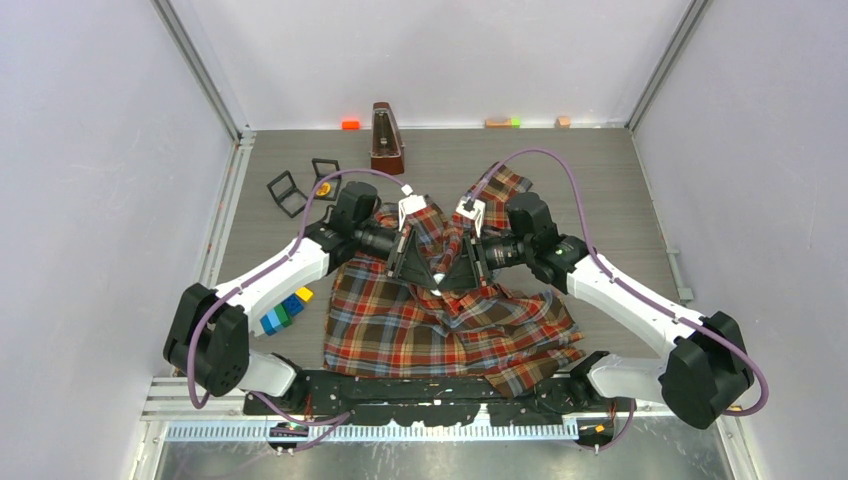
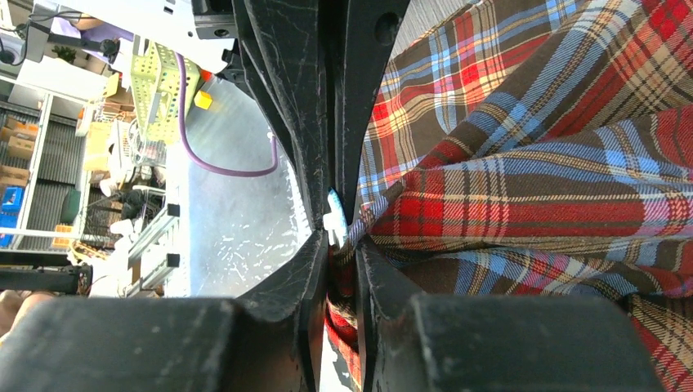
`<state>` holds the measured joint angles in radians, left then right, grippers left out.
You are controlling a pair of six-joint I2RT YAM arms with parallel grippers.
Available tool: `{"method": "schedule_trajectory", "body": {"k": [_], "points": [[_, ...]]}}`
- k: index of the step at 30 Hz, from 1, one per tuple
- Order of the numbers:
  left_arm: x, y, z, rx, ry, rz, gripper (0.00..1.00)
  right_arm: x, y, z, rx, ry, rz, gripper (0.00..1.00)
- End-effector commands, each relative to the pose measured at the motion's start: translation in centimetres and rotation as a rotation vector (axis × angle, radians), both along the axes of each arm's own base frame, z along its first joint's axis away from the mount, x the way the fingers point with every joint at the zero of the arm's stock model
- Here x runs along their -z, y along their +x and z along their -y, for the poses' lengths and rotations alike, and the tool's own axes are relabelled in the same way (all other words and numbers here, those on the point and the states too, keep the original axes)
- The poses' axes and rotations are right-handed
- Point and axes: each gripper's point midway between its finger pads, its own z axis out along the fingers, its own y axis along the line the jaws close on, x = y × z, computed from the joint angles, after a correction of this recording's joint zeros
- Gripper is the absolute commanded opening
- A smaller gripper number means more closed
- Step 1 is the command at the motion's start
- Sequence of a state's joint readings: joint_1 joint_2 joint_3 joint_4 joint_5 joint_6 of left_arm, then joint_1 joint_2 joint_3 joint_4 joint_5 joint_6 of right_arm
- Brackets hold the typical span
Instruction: Pin the brooch onto the clothing
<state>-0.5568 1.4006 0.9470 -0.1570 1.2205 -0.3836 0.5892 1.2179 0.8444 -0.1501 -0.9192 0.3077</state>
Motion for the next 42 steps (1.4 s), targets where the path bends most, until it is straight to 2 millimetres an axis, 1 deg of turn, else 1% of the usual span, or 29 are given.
{"method": "schedule_trajectory", "body": {"k": [1,8,21,25,32,36,39,42], "points": [[-3.6,-2.4,-0.1,0.133,-0.111,0.035,0.00,0.3,3.5,-0.2,0.140,-0.039,0.090,0.21],[-3.7,-2.4,-0.1,0.132,-0.113,0.041,0.00,0.7,4.3,0.1,0.200,-0.054,0.103,0.16],[-3.4,-2.2,-0.1,0.118,-0.101,0.043,0.00,0.5,4.9,0.9,0.258,-0.059,0.122,0.15],[-3.0,-1.8,-0.1,0.097,-0.078,0.043,0.00,0.4,4.9,1.0,0.262,-0.057,0.126,0.15],[-2.1,-0.2,-0.3,0.018,-0.025,0.060,0.00,0.0,4.6,1.2,0.260,-0.046,0.135,0.15],[-1.6,0.4,-0.3,-0.009,0.000,0.055,0.00,-0.1,4.3,1.2,0.252,-0.042,0.135,0.16],[-1.1,0.8,-0.4,-0.027,0.025,0.048,0.00,-0.2,4.2,1.2,0.246,-0.040,0.134,0.19],[-0.7,1.1,-0.5,-0.043,0.047,0.053,0.00,-0.4,4.0,1.2,0.243,-0.037,0.137,0.25]]}}
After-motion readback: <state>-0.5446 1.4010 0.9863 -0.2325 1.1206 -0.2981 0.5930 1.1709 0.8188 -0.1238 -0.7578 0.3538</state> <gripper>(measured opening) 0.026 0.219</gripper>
